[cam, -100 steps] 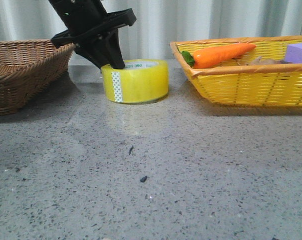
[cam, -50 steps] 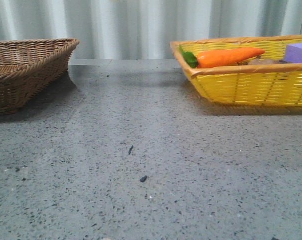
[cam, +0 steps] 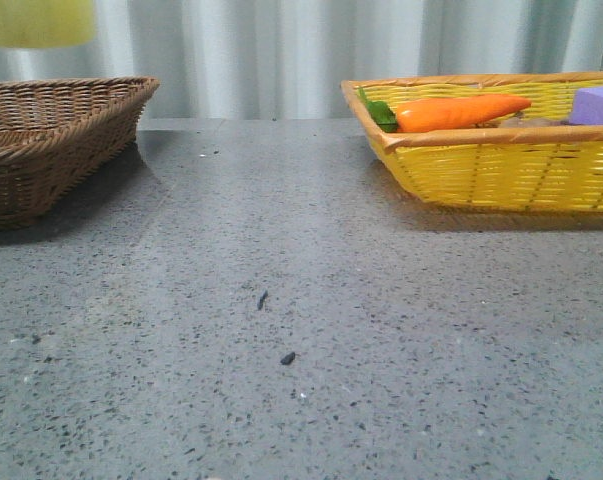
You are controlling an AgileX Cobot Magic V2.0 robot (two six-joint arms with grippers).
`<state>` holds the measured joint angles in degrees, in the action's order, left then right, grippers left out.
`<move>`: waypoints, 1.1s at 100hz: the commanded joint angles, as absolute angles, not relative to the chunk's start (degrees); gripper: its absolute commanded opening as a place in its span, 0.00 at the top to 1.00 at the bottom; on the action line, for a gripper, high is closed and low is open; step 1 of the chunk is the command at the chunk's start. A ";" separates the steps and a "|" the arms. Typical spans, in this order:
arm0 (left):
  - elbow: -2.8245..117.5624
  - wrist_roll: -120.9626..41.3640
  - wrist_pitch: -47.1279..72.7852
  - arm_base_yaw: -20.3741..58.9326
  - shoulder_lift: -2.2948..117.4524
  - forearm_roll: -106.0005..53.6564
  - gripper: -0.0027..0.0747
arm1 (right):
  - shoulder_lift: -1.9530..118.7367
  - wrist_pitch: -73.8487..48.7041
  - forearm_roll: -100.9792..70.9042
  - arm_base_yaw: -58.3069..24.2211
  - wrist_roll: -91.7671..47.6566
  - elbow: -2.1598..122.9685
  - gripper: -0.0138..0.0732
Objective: Transfer tape with both arms
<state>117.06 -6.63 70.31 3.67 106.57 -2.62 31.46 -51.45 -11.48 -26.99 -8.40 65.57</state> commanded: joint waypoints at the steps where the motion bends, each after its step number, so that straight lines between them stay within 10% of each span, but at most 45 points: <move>1: 117.19 -3.92 66.90 2.55 103.24 -4.06 0.96 | 31.91 -46.41 -11.15 -27.08 -8.51 66.75 0.89; 31: 116.80 -2.35 67.03 2.08 102.61 -9.37 0.40 | 31.91 -46.52 -9.71 -27.08 -8.51 66.75 0.89; 73: 110.85 -4.17 51.03 11.41 87.30 -10.53 0.61 | 16.52 -39.48 0.58 -27.08 -8.30 56.05 0.89; 110: 70.22 -4.28 20.61 30.94 62.54 -5.98 0.72 | -1.26 -38.08 5.76 -27.08 -6.95 40.79 0.89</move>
<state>78.18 -4.20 33.21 27.70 69.00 -6.48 -0.18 -43.20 4.28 -26.99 -7.43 41.47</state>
